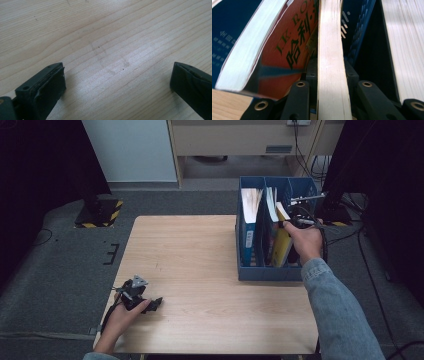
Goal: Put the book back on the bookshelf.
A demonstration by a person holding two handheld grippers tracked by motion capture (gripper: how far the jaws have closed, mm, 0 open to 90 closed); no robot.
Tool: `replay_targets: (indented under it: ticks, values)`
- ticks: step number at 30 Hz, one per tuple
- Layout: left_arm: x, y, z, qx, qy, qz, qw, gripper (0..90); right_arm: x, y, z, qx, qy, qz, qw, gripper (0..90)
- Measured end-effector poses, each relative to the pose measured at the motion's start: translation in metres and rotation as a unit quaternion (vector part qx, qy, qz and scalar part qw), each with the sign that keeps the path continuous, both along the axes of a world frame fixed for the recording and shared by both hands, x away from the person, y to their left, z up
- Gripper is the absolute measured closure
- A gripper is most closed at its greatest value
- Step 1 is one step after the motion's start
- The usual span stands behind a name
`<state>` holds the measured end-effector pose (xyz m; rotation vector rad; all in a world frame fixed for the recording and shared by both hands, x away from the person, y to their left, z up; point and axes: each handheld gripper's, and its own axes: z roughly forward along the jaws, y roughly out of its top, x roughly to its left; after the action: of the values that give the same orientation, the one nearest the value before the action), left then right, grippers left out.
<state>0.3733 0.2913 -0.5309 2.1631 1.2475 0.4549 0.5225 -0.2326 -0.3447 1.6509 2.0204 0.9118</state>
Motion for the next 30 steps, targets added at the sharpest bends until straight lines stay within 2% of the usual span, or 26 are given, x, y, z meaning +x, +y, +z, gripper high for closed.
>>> replay_targets:
  ticks: [10, 15, 21, 26, 30]
  values:
    - [0.0, 0.0, 0.0, 0.0, 0.0, 0.001, 1.0, 0.0, -0.01, -0.001, -0.001, 0.001, 0.008, 0.006, 0.9999, 72.2]
    - [0.0, 0.0, 0.0, 0.0, 0.0, 0.001, 1.0, 0.0, -0.014, -0.004, 0.0, 0.006, 0.005, 0.009, 0.9999, 71.3]
    - [0.0, -0.001, 0.0, 0.0, 0.0, 0.0, 1.0, 0.0, -0.018, -0.005, 0.008, 0.015, 0.001, 0.013, 0.9998, 69.7]
    - [0.0, -0.001, 0.0, 0.0, 0.0, 0.0, 1.0, 0.0, -0.016, -0.001, 0.014, -0.006, 0.017, 0.023, 0.9996, 73.0]
    - [0.0, -0.001, 0.0, -0.001, -0.001, -0.001, 1.0, 0.0, -0.013, -0.002, 0.015, -0.006, 0.018, 0.012, 0.9997, 74.3]
